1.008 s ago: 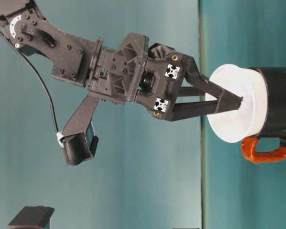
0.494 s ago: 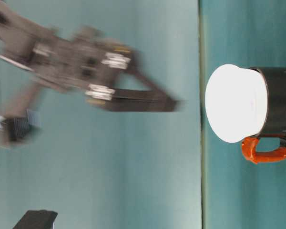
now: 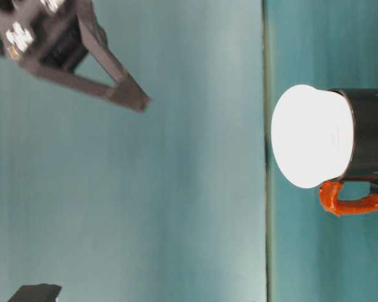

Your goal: Put the paper cup into the moved red handle cup holder.

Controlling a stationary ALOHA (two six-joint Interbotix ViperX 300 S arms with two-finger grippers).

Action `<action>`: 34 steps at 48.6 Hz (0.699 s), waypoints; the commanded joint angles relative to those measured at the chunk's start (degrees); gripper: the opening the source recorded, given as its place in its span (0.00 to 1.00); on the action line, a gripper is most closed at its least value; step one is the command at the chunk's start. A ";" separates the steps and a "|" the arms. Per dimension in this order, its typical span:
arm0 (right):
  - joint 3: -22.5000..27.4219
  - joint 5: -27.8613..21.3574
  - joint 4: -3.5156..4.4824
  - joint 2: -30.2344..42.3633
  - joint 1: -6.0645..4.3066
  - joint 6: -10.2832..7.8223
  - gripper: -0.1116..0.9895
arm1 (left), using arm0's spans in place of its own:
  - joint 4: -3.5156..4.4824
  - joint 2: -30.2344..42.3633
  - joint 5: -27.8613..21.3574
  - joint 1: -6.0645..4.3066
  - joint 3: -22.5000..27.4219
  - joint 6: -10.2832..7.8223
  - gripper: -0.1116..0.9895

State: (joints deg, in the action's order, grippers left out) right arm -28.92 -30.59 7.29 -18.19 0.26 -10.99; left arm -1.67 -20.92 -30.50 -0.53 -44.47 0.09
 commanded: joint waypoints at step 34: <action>-19.60 16.26 0.09 -24.43 0.79 -0.26 0.89 | -0.09 -13.36 20.21 0.00 -2.29 -0.79 0.95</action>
State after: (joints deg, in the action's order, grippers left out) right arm -48.69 -15.38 7.29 -41.75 0.97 -11.07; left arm -1.67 -33.05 -12.04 -0.62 -47.11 -0.44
